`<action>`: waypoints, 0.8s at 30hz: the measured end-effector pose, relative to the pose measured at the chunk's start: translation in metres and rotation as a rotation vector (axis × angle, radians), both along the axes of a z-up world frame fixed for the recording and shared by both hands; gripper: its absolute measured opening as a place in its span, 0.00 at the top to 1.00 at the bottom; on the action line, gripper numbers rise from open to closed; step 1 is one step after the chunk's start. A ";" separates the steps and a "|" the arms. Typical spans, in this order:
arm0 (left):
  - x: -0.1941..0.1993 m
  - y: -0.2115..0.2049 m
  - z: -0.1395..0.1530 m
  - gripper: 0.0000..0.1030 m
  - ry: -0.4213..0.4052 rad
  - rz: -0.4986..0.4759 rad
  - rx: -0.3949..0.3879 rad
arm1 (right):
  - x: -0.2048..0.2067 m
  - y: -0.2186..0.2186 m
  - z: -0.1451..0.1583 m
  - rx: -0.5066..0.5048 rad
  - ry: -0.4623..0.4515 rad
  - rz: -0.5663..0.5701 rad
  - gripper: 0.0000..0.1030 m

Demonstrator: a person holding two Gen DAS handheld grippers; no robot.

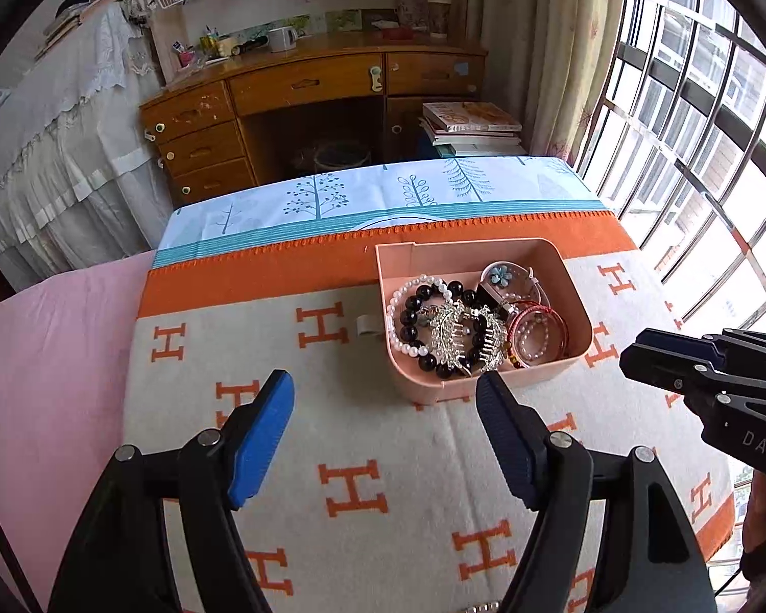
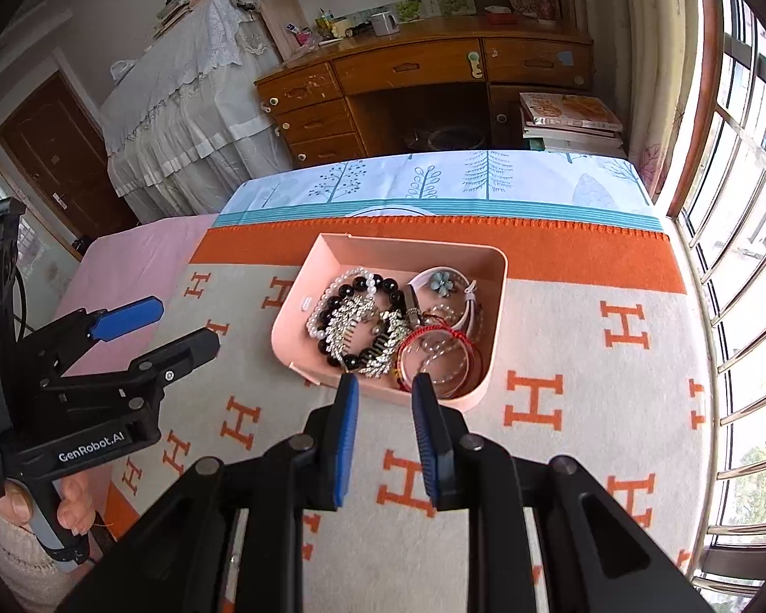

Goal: Organize jewelry
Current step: 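Withdraw both grippers toward the gold coin pendant and pearl safety pin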

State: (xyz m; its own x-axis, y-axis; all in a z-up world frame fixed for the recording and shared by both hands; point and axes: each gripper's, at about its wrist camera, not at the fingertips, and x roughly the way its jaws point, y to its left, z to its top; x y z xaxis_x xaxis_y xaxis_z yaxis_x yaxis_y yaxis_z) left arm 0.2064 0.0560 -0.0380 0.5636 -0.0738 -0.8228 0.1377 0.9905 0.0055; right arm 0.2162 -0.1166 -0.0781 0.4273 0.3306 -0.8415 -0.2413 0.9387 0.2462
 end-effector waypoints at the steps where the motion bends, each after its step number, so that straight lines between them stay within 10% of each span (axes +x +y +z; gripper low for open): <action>1: -0.009 0.003 0.002 0.30 -0.006 0.000 -0.003 | -0.009 0.002 0.001 0.004 0.000 0.003 0.79; 24: -0.155 0.032 -0.040 0.28 0.021 -0.131 0.024 | -0.137 0.035 -0.005 0.019 0.013 0.132 0.79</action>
